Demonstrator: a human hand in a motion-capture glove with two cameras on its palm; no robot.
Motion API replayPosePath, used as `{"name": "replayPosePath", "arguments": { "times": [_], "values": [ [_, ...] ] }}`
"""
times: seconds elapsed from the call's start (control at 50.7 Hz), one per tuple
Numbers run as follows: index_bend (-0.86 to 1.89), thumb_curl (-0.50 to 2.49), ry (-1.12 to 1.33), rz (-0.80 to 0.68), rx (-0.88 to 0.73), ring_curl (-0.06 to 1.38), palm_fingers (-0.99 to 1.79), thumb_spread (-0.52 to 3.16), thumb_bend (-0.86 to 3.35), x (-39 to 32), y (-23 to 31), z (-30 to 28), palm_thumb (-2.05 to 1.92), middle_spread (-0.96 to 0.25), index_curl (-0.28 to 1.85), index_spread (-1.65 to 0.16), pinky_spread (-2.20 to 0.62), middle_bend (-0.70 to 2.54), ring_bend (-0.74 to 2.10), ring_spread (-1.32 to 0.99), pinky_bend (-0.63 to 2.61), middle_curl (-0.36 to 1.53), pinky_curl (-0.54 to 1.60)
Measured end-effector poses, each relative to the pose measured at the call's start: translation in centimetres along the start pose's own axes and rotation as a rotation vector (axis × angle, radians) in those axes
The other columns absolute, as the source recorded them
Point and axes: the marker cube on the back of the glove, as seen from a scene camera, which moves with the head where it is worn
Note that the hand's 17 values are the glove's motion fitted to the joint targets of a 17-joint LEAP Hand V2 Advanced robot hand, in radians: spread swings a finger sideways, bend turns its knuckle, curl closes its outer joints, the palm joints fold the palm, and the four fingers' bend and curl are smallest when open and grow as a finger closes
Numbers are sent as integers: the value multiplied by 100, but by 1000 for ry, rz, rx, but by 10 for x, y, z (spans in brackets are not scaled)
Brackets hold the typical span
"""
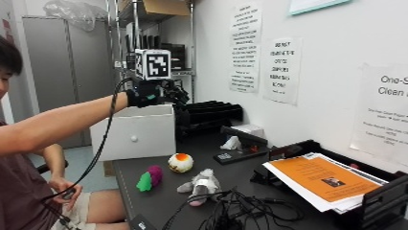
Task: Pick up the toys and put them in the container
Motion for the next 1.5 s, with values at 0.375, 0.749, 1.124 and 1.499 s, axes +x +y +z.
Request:
{"name": "replayPosePath", "arguments": {
  "times": [0.375,0.749,1.124,1.499],
  "values": [
    [10,11,125,82,-78,14,-13,135,8,24,-48,6,-1,-7,13,-22,0,16,43,-6,78,12,27],
    [5,15,103,83,-293,17,-29,128,-6,60,-107,126,-8,-3,11,-24,2,13,33,-2,86,17,32],
    [24,20,261,167,-271,23,16,112,-5,114,-94,283,-6,-5,15,-25,5,22,46,2,91,20,33],
    [72,43,198,131,-95,40,118,111,16,88,-87,290,42,-28,38,-28,-18,69,97,-27,66,37,28]
  ]
}}
